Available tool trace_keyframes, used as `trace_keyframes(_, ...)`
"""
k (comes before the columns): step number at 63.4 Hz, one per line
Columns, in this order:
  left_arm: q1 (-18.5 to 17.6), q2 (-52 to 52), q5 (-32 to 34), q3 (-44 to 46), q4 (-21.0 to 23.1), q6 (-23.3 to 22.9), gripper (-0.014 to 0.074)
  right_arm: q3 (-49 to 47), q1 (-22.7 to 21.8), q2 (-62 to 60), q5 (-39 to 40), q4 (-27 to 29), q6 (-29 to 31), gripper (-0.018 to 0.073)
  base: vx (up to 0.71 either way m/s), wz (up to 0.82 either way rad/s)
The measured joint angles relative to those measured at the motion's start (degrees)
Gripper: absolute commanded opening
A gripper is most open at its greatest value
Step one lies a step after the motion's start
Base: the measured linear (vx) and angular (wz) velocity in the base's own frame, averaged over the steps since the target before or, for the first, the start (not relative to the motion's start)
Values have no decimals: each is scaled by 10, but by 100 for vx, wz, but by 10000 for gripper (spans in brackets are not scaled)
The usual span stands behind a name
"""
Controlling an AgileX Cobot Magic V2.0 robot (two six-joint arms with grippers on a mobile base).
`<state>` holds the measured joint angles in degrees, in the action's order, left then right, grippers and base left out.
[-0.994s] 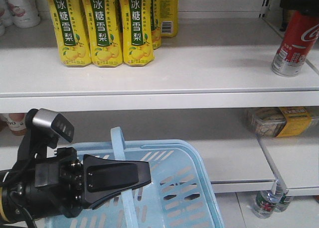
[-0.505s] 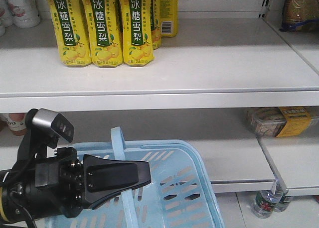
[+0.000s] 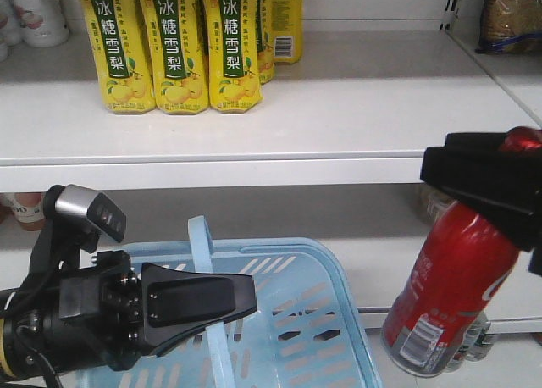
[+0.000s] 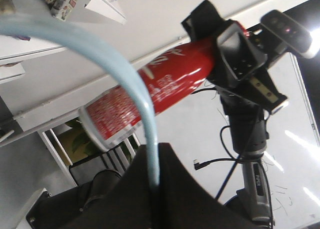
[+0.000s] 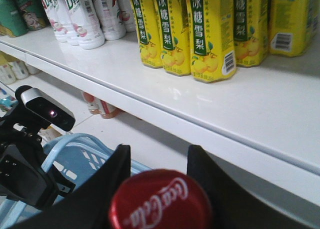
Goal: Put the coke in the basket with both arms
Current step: 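Lift the bottle off the shelf and move it over the basket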
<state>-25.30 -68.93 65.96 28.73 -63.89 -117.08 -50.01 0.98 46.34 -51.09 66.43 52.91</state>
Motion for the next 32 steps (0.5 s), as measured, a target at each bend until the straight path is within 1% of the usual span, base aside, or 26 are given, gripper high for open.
trace_keyframes(7,0,0,0,0,0,0,-7,65,0,19,13,105,82,-5,0,0)
trace_keyframes(12,0,0,0,0,0,0,-7,91,0,35,14,162,132,-5,0,0)
trace_keyframes(15,0,0,0,0,0,0,-7,100,0,45,11,190,150,-5,0,0)
trace_keyframes(21,0,0,0,0,0,0,-8,108,4,63,7,219,174,-5,0,0)
trace_keyframes(24,0,0,0,0,0,0,-8,108,15,74,12,225,180,-5,0,0)
trace_keyframes(32,0,0,0,0,0,0,-8,108,77,98,41,233,201,-5,0,0)
